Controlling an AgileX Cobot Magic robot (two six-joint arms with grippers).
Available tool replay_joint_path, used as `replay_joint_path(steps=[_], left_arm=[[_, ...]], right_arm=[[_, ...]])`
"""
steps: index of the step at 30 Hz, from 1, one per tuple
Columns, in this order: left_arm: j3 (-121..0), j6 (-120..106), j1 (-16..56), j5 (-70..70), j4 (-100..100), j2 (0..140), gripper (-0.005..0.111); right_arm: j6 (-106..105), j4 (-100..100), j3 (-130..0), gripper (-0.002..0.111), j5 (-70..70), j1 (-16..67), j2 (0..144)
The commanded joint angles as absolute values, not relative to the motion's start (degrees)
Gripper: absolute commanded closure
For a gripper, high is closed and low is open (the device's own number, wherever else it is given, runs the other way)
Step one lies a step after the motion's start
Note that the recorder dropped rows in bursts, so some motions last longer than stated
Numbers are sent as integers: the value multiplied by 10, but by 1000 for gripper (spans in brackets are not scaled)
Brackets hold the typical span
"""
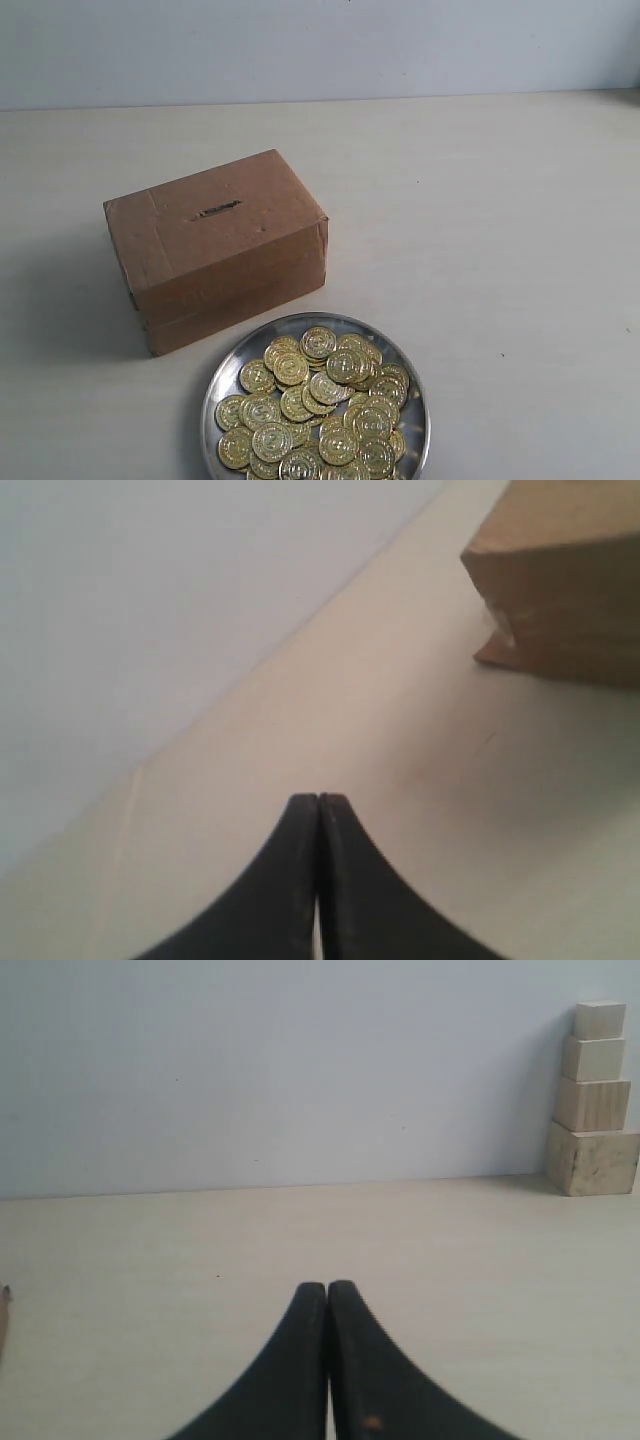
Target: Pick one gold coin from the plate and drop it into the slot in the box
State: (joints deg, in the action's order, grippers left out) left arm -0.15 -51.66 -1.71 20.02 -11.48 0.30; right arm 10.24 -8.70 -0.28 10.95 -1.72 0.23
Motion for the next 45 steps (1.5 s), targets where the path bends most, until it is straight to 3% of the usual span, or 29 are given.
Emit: replay_joint_path(steps=[1, 10, 21, 45], left_arm=[[0, -393, -14, 195, -127, 0, 107], [0, -377, -14, 195, -124, 0, 107], [0, -150, -14, 195, -124, 0, 107], [0, -116, -14, 197, -124, 0, 107]], right_arm=[[106, -90, 0, 108, 112, -20, 0], [105, -88, 0, 108, 141, -20, 0], [105, -88, 0, 108, 141, -20, 0], [105, -87, 0, 108, 150, -20, 0]])
